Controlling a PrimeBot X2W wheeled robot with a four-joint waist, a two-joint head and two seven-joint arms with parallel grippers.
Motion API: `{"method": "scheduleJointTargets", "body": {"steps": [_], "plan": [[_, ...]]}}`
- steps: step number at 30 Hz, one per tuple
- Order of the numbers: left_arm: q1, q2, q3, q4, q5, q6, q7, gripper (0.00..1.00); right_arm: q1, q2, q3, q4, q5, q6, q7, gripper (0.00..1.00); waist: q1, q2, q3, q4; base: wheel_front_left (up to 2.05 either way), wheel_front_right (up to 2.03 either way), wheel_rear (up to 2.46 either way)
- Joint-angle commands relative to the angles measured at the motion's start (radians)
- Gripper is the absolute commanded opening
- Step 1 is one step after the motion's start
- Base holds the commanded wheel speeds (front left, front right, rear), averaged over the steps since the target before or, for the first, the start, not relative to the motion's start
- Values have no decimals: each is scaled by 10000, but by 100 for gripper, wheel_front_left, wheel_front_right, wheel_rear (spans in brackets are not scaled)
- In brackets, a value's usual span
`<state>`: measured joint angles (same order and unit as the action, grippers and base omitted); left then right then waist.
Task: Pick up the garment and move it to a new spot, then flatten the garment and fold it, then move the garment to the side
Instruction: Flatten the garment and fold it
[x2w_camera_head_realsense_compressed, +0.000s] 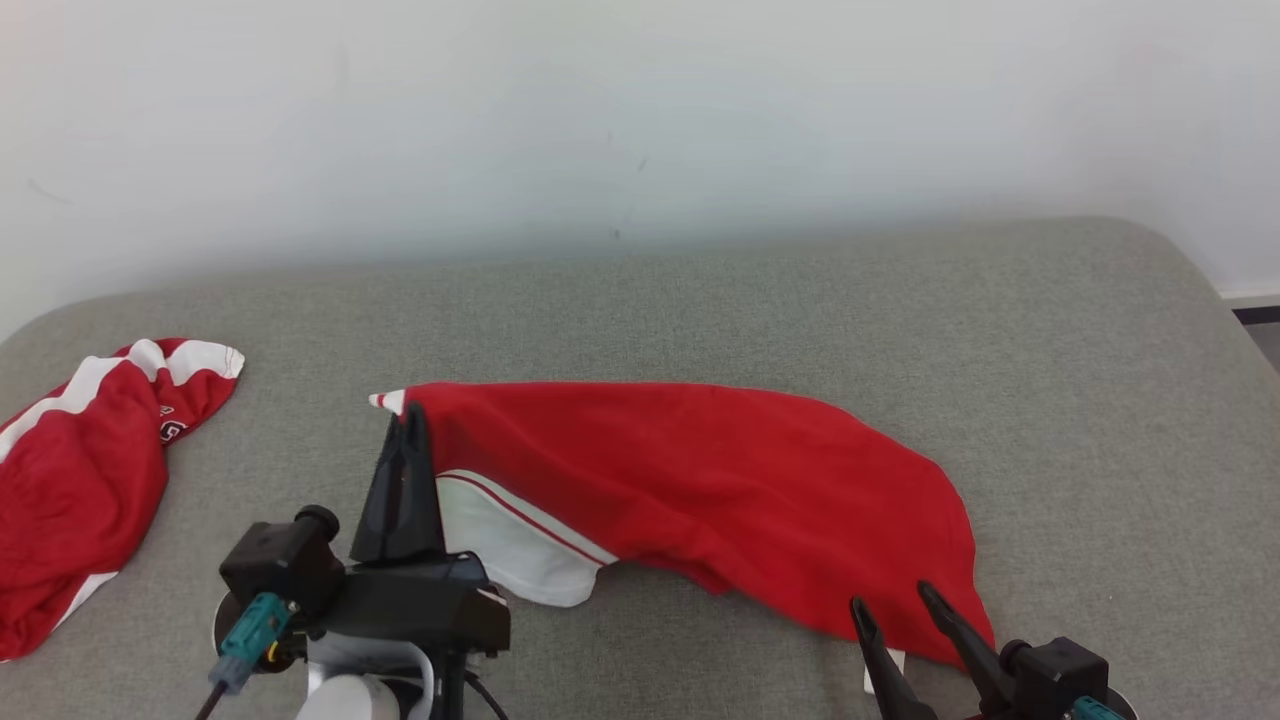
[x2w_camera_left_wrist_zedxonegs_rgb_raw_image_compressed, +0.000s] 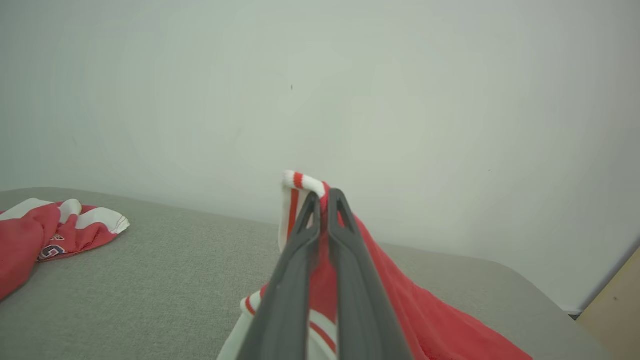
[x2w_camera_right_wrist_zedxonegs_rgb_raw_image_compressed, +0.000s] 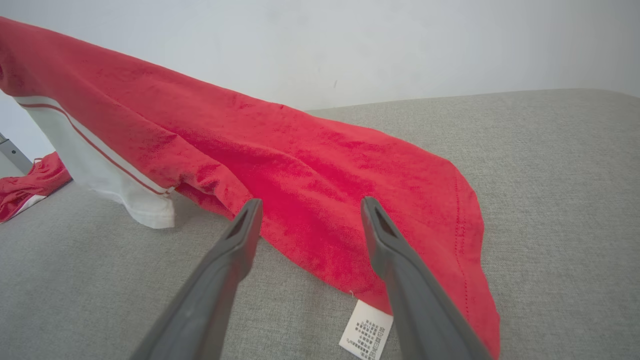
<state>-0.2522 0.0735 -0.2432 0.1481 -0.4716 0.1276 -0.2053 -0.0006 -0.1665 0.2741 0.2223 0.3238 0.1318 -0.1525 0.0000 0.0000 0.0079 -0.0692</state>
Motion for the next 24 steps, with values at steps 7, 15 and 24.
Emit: {"method": "scheduleJointTargets", "body": {"steps": [7, 15, 24], "plan": [[1111, 167, -386, -1952, 169, 524, 1104, 0, 76, -42, 110, -51, 71, -22, 31, 100, 0, 0, -94, -96, 0, 0, 0], [460, 654, 445, 526, -8, 753, 948, 0, -184, -113, 273, -99, 83, -22, 71, 100, 0, 0, 160, -588, 0, 0, 0], [-1310, 1233, 623, 4171, 353, 319, -107, 100, -463, -204, 279, -254, 26, -22, 81, 100, 0, 0, 709, -1203, 0, 0, 0]]}}
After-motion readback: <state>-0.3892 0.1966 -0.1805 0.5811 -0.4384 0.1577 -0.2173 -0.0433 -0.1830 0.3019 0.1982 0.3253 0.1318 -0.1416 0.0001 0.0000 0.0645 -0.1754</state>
